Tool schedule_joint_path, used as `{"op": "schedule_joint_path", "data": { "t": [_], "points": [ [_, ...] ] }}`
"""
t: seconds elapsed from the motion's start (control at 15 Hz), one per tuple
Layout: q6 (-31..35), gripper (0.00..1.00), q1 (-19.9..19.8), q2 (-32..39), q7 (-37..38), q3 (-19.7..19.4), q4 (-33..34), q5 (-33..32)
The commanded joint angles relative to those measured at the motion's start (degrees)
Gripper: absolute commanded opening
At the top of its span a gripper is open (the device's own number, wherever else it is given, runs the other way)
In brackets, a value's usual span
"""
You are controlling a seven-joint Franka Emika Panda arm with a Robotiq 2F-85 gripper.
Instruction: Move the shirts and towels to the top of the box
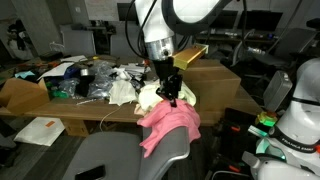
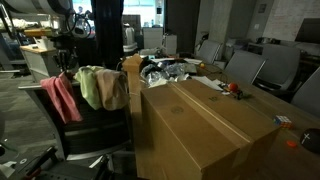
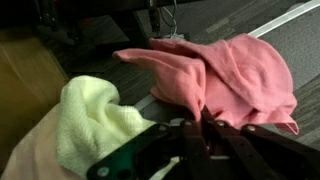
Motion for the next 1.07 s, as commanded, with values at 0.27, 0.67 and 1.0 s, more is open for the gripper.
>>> {"op": "schedule_joint_path", "data": {
  "t": [0.27, 0.67, 1.0],
  "points": [
    [-3.3, 0.03, -1.6, -5.2, 2.4, -2.4, 3.3, 0.3],
    [-5.3, 0.03, -2.6, -5.9, 5.0, -2.5, 5.5, -0.9],
    [-4.8, 0.03, -2.4, -7.5, 7.5, -2.0, 6.0, -0.9]
  ]
}}
